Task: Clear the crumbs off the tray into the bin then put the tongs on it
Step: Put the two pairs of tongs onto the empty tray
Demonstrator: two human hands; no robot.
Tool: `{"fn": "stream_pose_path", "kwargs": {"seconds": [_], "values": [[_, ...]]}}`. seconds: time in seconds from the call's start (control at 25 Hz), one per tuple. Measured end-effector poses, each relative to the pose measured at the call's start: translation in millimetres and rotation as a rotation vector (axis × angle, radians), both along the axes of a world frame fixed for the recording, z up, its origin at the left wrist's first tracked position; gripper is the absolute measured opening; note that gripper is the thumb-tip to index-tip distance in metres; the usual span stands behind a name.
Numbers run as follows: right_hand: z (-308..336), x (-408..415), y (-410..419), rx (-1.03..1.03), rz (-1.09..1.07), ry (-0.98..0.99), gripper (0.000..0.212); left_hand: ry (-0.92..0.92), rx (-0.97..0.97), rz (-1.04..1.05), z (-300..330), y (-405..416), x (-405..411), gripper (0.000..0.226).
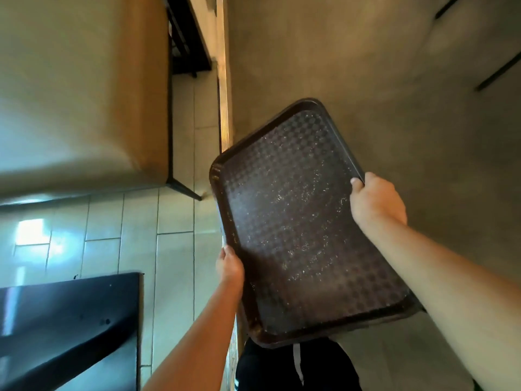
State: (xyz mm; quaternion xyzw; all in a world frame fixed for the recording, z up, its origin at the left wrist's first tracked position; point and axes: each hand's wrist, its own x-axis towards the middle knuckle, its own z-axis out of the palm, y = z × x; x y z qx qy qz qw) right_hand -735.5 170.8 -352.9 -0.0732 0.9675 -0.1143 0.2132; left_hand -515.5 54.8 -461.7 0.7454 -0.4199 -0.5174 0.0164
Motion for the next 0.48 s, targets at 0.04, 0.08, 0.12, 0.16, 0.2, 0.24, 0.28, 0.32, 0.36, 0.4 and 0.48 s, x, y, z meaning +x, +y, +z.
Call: {"fn": "stream_pose_path", "kwargs": {"seconds": [0.04,0.08,0.12,0.16,0.2,0.24,0.28,0.32,0.36,0.4,0.48], "values": [[17,0,-4,-0.014,0.008,0.010,0.028,0.005,-0.021,0.021,20,-6,-2,0.043],[36,0,-9,-0.033,0.020,0.018,0.029,0.014,-0.047,0.028,42,-11,-5,0.043],[58,-1,-14,-0.070,0.030,0.032,0.030,0.041,-0.068,0.033,68,-17,-8,0.043],[81,-2,-17,-0.110,0.031,0.045,0.032,0.068,-0.089,0.014,95,-20,-12,0.044],[103,-4,-17,-0.140,0.025,0.062,0.033,0.092,-0.098,-0.008,124,-20,-14,0.044],[125,-4,-15,-0.160,0.028,0.081,0.034,0.111,-0.098,-0.027,150,-19,-14,0.045],[145,-2,-14,-0.184,0.038,0.091,0.034,0.128,-0.089,-0.041,173,-19,-10,0.046],[162,3,-14,-0.218,0.051,0.096,0.035,0.146,-0.086,-0.057,196,-20,-4,0.047],[178,9,-15,-0.250,0.066,0.101,0.035,0.171,-0.090,-0.058,220,-21,2,0.047],[191,12,-18,-0.274,0.070,0.106,0.035,0.188,-0.113,-0.046,240,-24,4,0.046],[217,16,-25,-0.304,0.075,0.120,0.036,0.192,-0.192,-0.017,278,-32,10,0.043]]}}
